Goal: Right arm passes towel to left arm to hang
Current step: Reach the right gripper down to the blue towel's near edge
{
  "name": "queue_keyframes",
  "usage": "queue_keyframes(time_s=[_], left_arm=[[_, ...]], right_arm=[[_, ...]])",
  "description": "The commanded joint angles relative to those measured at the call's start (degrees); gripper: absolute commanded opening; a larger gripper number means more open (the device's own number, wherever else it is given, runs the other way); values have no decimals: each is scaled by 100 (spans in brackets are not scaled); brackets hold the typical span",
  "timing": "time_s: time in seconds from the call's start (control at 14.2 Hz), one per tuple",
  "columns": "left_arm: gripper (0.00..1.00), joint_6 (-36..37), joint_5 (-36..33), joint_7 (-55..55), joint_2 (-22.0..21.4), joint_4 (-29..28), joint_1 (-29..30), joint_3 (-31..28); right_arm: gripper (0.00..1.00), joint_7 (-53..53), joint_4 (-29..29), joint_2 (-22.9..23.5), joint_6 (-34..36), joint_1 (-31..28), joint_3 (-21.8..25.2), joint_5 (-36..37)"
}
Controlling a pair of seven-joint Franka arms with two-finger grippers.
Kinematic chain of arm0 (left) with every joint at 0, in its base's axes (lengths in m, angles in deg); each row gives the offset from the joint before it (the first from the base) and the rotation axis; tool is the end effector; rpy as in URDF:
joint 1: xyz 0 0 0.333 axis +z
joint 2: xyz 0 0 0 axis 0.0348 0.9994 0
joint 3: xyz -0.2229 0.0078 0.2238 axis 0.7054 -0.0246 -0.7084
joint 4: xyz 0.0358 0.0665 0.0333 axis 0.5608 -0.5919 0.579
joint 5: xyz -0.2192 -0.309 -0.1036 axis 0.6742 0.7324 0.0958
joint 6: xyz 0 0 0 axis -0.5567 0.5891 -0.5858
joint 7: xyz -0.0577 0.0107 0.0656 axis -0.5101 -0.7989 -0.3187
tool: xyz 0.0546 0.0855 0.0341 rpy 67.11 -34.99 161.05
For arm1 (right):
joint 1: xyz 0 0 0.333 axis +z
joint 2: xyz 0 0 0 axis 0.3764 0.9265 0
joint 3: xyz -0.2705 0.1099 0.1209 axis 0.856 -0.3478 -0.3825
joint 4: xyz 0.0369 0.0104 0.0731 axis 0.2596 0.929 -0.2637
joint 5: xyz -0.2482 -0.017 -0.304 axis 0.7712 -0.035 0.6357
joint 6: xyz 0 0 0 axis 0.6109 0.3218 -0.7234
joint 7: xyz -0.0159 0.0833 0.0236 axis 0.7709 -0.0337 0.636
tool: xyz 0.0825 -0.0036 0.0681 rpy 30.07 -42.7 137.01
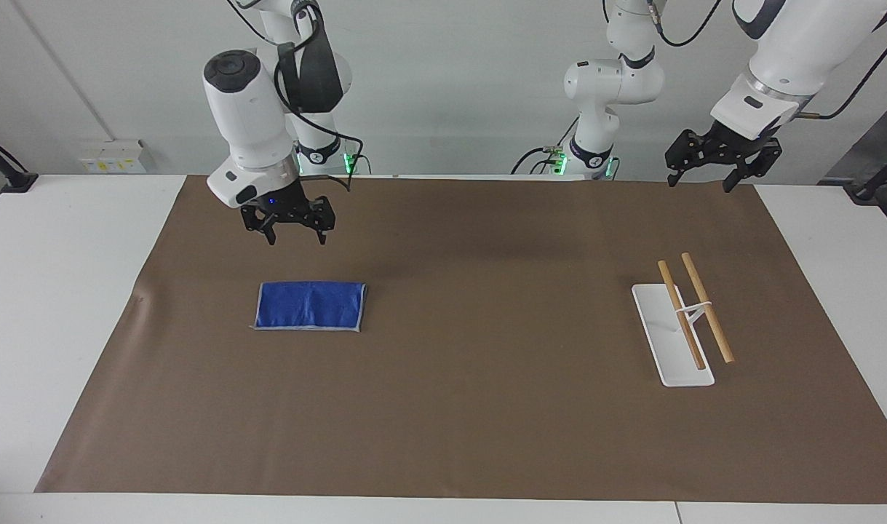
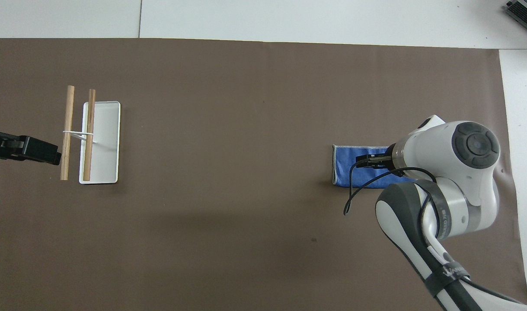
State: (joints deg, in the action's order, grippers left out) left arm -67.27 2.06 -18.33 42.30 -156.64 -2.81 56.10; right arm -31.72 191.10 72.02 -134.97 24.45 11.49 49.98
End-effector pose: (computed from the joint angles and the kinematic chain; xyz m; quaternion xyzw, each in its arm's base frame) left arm 0.5258 -0.0567 0.6430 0.9959 -0.0840 -0.0294 0.0128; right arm 0.5419 0.0702 0.3514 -0.9993 0.0151 -0.0348 0.0061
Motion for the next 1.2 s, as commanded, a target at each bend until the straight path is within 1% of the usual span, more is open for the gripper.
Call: queue_keyframes(time_s=[0.0,0.14,0.49,0.56,0.63,1.12], left_arm=[[100,22,-61,-41,-171,-174,6,-12],[100,31,-61,-41,-171,-174,6,-3],[100,22,-61,-41,-171,-174,6,-12],[100,31,-61,-41,-171,-174,6,-12],[100,22,-61,-41,-171,-174,6,-12],[100,14,-61,-41,-171,-174,6,-12]], right_arm=[[100,53,206,164,-503,-155,-36,13],[100,18,329,348,-942,-172,-36,22],[100,18,356,507,-1111,-137,-36,92],[100,9,356,594,-1346,-137,-36,93],[100,18,356,613,-1418,-137,-36,93],[100,-9,365,683,-1454,-137,-36,93]])
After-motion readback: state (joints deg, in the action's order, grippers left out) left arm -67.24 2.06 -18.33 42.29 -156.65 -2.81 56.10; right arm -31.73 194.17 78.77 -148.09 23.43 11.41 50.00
